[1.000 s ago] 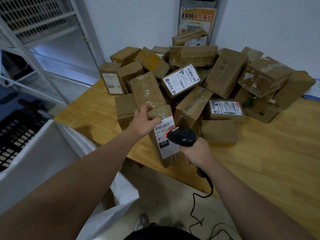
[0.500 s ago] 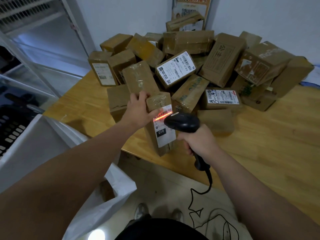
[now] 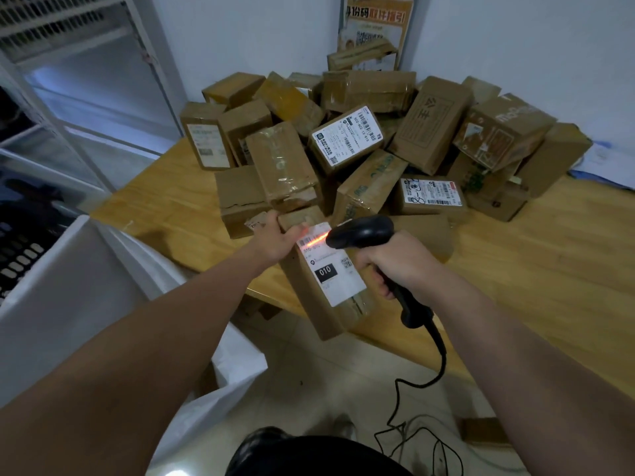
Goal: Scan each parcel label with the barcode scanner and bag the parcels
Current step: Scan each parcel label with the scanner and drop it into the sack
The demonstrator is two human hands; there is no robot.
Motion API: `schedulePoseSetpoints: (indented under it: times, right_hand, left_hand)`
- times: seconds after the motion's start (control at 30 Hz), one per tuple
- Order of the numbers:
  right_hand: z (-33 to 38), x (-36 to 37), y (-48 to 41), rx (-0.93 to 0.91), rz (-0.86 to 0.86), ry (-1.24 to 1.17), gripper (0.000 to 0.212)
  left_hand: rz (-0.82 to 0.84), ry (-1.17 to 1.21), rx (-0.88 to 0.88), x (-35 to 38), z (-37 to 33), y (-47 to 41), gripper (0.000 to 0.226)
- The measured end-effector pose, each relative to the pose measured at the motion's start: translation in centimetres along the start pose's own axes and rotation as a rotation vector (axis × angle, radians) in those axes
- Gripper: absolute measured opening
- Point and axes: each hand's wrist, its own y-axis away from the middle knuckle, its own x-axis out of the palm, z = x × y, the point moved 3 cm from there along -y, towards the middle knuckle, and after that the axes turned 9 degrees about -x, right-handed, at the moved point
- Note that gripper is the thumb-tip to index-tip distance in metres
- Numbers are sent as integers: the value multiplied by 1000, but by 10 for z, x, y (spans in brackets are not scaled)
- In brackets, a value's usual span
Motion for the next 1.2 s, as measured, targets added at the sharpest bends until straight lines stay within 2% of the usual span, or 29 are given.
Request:
schedulePoseSetpoints:
  times: [0.17, 0.4, 0.53, 0.67, 0.73, 0.8, 0.9, 1.0, 1.17, 1.2]
  right_hand:
    - [20, 31, 8, 14, 65, 61, 11]
    - [44, 123, 6, -7, 154, 27, 18]
    - [35, 191, 0, -59, 123, -130, 19]
    - [13, 261, -13, -8, 132, -186, 21]
    - [-2, 292, -23, 25, 145, -168, 20]
    - [-22, 320, -38, 41, 167, -110, 21]
    - [-62, 357, -71, 61, 173, 14, 24]
    - [-97, 385, -101, 57, 164, 81, 19]
    - [-142, 423, -126, 16, 141, 194, 9]
    - [-148, 429, -127, 7, 146, 232, 16]
  left_hand:
    - [61, 125, -167, -20, 53, 1, 72]
    - [38, 385, -244, -91, 121, 21, 43]
    - [-111, 447, -192, -145, 172, 58, 63]
    - [-426, 101, -80, -184, 228, 84, 69]
    - [-456, -104, -86, -185, 255, 78, 69]
    - [-398, -295, -130, -172, 289, 56, 69]
    - [-232, -458, -214, -141, 351, 4, 71]
    - [-113, -632, -279, -110, 410, -39, 68]
    - [-95, -782, -289, -76, 477, -82, 66]
    - [-88, -809, -299, -73, 486, -88, 67]
